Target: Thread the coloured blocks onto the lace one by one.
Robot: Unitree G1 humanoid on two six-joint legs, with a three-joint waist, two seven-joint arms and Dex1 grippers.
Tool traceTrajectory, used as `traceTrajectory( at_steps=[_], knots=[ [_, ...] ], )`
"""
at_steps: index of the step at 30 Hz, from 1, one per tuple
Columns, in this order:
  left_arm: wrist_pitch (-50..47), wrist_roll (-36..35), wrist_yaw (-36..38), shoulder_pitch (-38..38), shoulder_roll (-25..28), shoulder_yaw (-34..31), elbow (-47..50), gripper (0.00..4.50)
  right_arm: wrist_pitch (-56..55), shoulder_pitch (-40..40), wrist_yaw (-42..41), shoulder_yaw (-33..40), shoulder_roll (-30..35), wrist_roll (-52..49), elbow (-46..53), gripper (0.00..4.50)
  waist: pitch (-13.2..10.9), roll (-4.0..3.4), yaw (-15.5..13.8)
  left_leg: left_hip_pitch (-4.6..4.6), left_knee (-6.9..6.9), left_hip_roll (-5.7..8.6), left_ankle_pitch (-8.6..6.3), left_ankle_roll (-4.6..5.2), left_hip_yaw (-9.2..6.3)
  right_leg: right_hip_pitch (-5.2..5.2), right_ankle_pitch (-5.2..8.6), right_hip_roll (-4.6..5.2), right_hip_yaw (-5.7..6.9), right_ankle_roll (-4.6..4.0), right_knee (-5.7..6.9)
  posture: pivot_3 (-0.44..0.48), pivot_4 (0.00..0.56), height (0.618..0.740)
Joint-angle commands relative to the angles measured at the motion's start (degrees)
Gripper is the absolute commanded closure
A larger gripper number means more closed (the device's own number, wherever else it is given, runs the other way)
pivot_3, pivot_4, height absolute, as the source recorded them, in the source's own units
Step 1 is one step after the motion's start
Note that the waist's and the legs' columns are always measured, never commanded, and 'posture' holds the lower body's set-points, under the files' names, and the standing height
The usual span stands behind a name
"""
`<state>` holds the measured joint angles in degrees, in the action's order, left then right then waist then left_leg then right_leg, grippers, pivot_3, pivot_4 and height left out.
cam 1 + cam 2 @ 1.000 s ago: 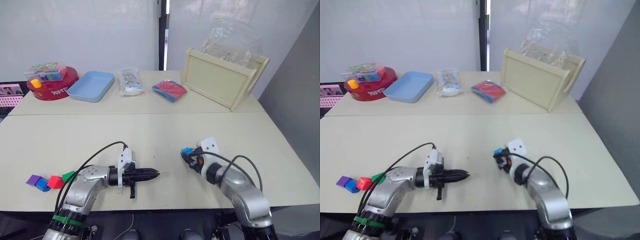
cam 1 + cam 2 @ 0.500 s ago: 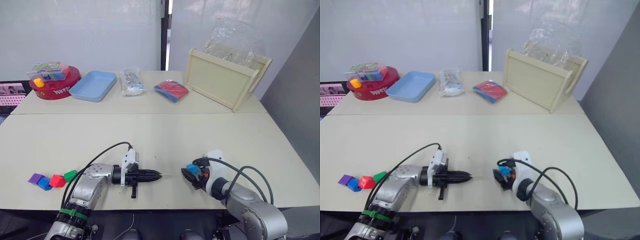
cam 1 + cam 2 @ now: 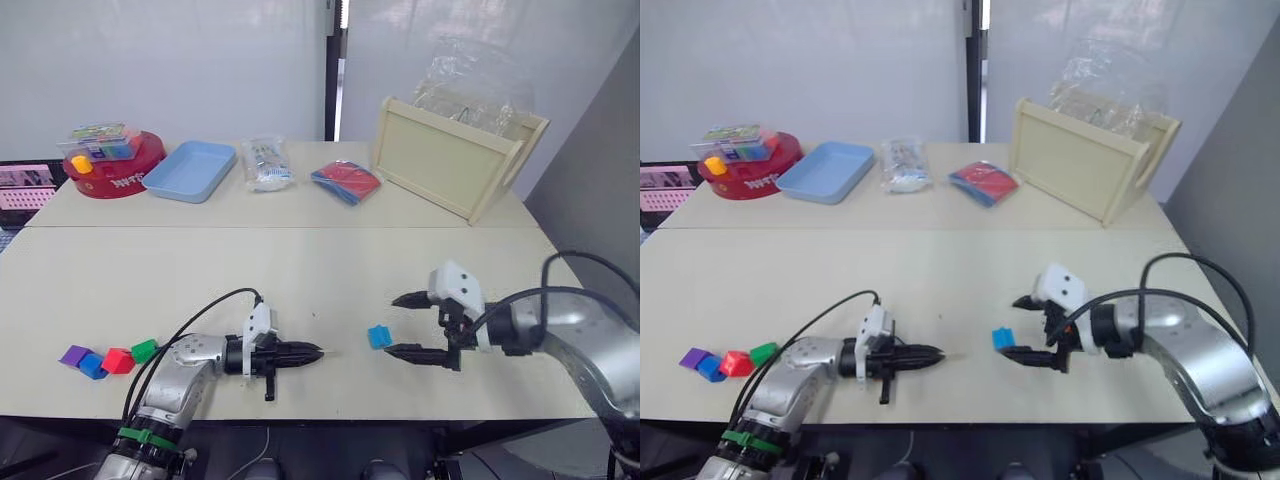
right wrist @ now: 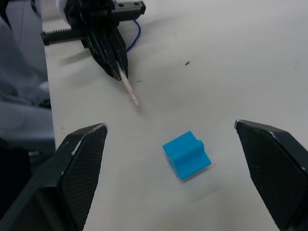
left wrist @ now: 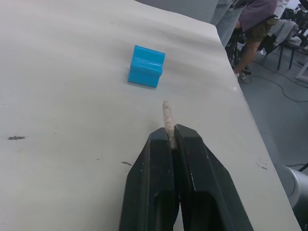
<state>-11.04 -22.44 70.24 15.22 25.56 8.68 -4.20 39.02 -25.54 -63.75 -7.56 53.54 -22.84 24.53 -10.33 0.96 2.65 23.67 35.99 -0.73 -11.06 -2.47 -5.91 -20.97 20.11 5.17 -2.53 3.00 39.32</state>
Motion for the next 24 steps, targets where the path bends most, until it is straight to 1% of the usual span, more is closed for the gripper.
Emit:
traceTrajectory(
  at_steps=[1,4,10,12,14,17,20,24],
  knots=[
    [0.42,-0.52,-1.25,-1.00,-0.25,-0.36,3.52,4.50,-11.59,-3.97,-6.24,-5.81,1.64,7.29,-4.78,0.03,0.00,0.00,-0.09,0.02,0.00,-0.01,0.00,0.00,-0.01,0.00,0.00,-0.01,0.02,0.00,-0.02,0.000,0.150,0.740],
    [0.17,-0.50,-2.56,-2.22,-0.64,-0.14,5.14,4.50,-13.09,-7.90,-9.06,-9.76,0.70,9.98,-8.71,0.03,0.00,0.00,-0.12,0.08,0.02,0.00,0.00,0.00,0.00,0.00,0.00,0.02,0.02,0.00,-0.08,0.000,0.150,0.740],
    [-0.31,-0.60,-3.69,-2.98,-0.42,-0.18,6.34,4.50,-16.40,-10.09,-11.42,-10.95,-0.23,12.29,-10.71,0.03,0.00,0.01,-0.26,0.10,0.04,0.02,0.00,-0.01,-0.01,0.00,0.00,0.05,0.03,0.00,-0.09,0.000,0.150,0.740],
    [-0.35,-0.66,-3.96,-3.02,-0.44,-0.19,6.43,4.50,-21.19,-11.93,-12.79,-12.11,-0.03,15.04,-11.68,0.03,0.00,0.00,-0.22,0.10,0.05,0.03,0.01,-0.01,-0.01,0.00,0.00,0.07,0.03,0.00,-0.09,0.000,0.150,0.740],
    [-0.31,-0.71,-4.28,-3.27,-0.59,-0.16,6.63,4.50,-30.27,-14.82,-14.43,-13.60,-0.14,19.03,-13.86,0.03,0.00,0.00,-0.05,0.07,0.04,0.02,0.00,-0.01,-0.01,-0.01,0.00,0.04,0.02,0.00,-0.07,0.000,0.150,0.740],
    [-0.15,-0.59,-4.66,-3.29,-1.04,0.22,6.43,4.50,-48.61,-19.79,-16.64,-16.80,-0.47,25.97,-20.04,0.03,0.00,0.00,-0.02,0.04,0.03,0.00,0.01,-0.02,0.00,-0.02,0.00,0.03,0.02,0.00,-0.07,0.000,0.150,0.740],
    [0.03,-0.45,-4.88,-3.18,-1.43,0.45,6.09,4.50,-65.14,-24.30,-18.85,-20.38,-2.80,29.50,-25.60,0.03,0.00,0.00,-0.04,0.05,0.03,0.00,0.02,-0.03,0.00,-0.01,0.00,0.04,0.03,0.00,-0.09,0.000,0.150,0.740],
    [0.09,-0.39,-5.16,-3.58,-1.42,0.39,6.36,4.50,-82.46,-28.16,-20.95,-25.07,-5.07,32.51,-33.52,0.03,0.00,0.00,-0.04,0.04,0.02,0.00,0.03,-0.06,0.00,-0.01,0.00,0.04,0.03,0.00,-0.08,0.000,0.150,0.740]
  ],
)
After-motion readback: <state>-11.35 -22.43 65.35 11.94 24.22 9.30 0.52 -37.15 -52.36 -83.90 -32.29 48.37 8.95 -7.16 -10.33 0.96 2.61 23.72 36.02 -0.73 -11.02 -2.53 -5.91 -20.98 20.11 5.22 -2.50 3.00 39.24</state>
